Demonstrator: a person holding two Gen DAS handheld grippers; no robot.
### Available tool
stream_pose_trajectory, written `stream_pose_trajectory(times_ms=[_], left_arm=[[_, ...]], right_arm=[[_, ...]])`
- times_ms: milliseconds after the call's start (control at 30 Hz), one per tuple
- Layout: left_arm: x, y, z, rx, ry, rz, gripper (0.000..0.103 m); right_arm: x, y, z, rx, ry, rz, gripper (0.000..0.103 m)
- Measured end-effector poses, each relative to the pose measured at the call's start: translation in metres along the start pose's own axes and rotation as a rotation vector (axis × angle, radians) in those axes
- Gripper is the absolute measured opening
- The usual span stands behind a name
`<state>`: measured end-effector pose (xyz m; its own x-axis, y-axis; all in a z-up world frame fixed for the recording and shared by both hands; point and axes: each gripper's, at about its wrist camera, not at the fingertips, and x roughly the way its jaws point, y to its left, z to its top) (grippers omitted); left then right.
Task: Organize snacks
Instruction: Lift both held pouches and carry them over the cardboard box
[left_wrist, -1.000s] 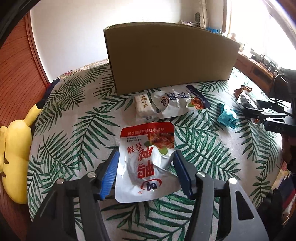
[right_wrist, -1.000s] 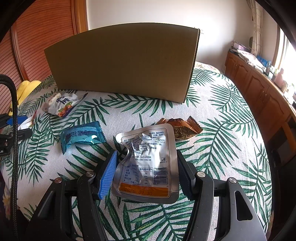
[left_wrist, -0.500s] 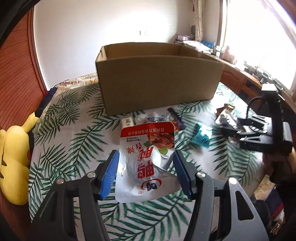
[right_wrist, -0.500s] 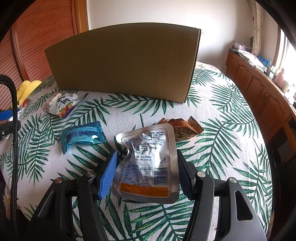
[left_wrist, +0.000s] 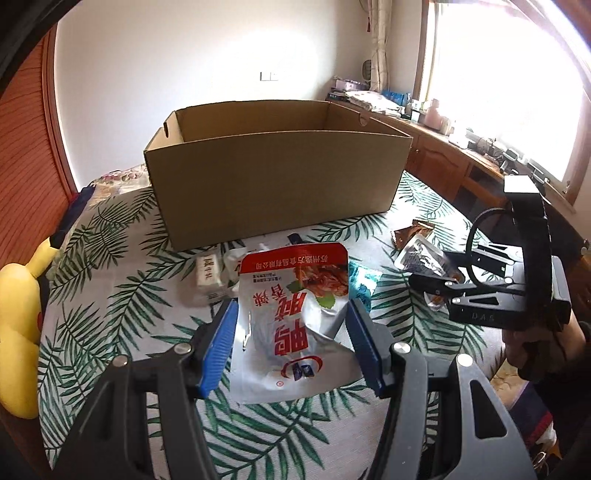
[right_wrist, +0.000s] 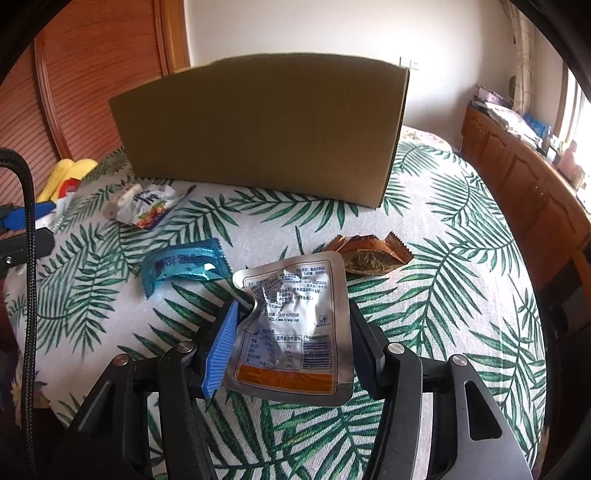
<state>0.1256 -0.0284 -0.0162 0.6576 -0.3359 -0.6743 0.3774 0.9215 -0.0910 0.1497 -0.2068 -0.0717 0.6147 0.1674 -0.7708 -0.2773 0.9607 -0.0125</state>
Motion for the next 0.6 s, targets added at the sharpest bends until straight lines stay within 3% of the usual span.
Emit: stream_pose_trajectory(times_ms=[600], left_arm=[[-0.014,-0.009,0.018,-0.001,-0.059,-0.005,0.059]], right_arm=[[-0.046,0.016,0.016,-0.035,-0.103,0.032,0.057]])
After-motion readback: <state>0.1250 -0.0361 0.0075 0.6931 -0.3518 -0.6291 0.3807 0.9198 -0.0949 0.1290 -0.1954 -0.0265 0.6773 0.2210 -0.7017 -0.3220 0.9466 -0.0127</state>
